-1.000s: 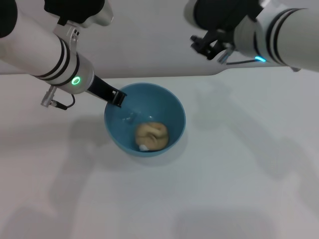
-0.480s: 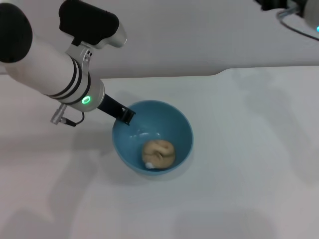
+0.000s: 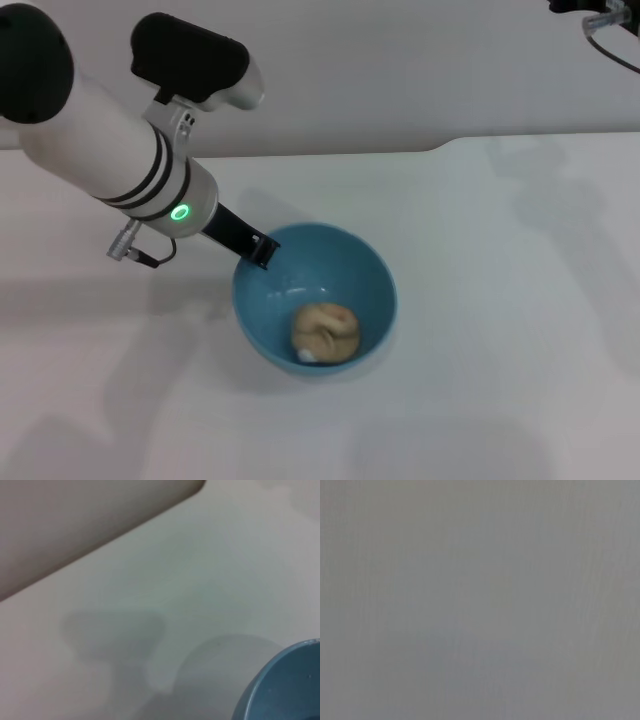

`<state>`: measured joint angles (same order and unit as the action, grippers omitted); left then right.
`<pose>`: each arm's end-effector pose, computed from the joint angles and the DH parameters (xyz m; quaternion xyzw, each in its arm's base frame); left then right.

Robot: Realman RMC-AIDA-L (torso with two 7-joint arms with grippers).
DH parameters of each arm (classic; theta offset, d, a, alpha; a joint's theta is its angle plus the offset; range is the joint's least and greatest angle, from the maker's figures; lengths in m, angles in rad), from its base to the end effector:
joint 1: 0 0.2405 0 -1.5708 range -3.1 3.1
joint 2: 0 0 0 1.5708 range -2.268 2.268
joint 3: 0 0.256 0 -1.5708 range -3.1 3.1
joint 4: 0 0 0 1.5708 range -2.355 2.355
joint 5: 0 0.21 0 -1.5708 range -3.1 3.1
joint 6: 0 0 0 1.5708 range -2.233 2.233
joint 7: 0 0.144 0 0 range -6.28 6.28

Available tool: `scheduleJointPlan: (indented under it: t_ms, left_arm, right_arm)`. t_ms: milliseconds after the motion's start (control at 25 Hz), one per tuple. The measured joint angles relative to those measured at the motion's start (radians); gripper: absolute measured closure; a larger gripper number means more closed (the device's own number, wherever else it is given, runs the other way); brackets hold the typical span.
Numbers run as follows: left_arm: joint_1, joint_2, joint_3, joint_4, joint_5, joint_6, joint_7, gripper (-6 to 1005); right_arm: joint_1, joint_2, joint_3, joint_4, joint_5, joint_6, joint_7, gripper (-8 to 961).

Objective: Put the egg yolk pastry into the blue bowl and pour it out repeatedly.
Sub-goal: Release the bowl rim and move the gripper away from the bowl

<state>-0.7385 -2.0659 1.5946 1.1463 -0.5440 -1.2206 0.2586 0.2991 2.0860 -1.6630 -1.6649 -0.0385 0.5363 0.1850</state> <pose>-0.1527 0.3919 -0.0475 -0.8884 -0.3633 0.1345 0.2464 0.1347 0.3953 0.0690 -0.7534 0.2558 0.1588 0.5846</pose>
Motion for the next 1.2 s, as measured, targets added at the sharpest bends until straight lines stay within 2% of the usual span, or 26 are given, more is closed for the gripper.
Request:
scheduleJointPlan:
  t_ms: [280,440,680,1000,1200]
  left_arm:
    - [-0.016,-0.001,0.078,-0.013,-0.058,0.016,0.001,987]
    - [-0.044,-0.003,0.125,-0.076,-0.084,0.049,-0.002,988]
    - [-0.055,-0.003,0.130,-0.133,-0.129,0.110,-0.005,950]
    - [-0.061,0.002,0.128,-0.154,-0.124,0.113,-0.005,799]
    - [-0.057,0.004,0.123,-0.114,-0.109,0.115,0.002,726]
  right_arm:
    - [0.002,-0.001,0.000,0.008,0.000,-0.003,0.001,472]
    - [0.001,-0.003,-0.005,0.021,0.000,-0.022,0.001,472]
    - [-0.001,-0.003,-0.009,0.027,0.000,-0.031,0.002,472]
    - [-0.004,-0.003,-0.009,0.027,0.000,-0.032,0.002,472]
    - [-0.007,-0.003,-0.011,0.027,0.000,-0.032,0.002,472]
